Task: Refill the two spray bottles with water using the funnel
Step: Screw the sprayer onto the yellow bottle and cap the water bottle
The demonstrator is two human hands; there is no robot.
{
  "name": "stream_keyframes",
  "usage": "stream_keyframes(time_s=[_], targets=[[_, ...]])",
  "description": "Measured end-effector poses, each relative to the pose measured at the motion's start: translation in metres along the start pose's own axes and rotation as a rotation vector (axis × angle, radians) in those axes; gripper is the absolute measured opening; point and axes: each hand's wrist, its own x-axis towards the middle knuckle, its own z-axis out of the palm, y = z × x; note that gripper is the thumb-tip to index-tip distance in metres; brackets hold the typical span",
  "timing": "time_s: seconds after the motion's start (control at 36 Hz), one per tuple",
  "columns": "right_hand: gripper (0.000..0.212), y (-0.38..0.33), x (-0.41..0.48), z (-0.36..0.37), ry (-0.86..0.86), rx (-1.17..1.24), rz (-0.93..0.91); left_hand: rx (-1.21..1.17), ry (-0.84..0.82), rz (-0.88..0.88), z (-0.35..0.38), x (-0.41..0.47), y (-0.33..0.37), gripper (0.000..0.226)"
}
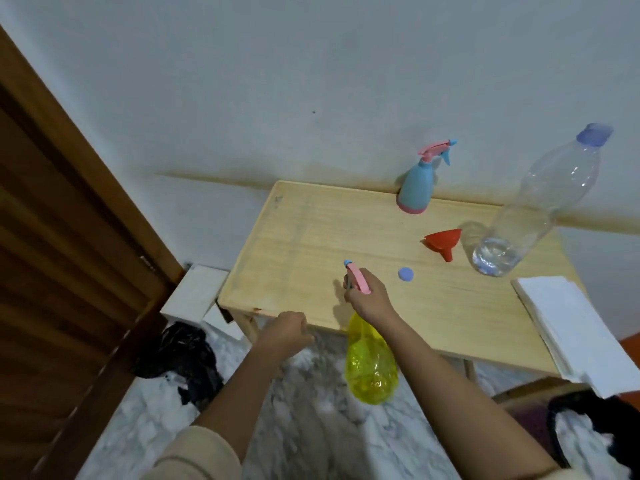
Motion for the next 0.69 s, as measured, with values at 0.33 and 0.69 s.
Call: stream_keyframes(time_s=[0.33,0.69], targets=[[0.021,0.001,0.007,0.041,0.045,-0.015,0.167,-0.062,-0.021,-0.002,0.003,0.003,-0.032,0.032],[0.014,0.001,0.008,0.059,0.093,-0.021,0.208,-0.067,-0.031,0.01,0.0,0.01,-0.048,0.019]])
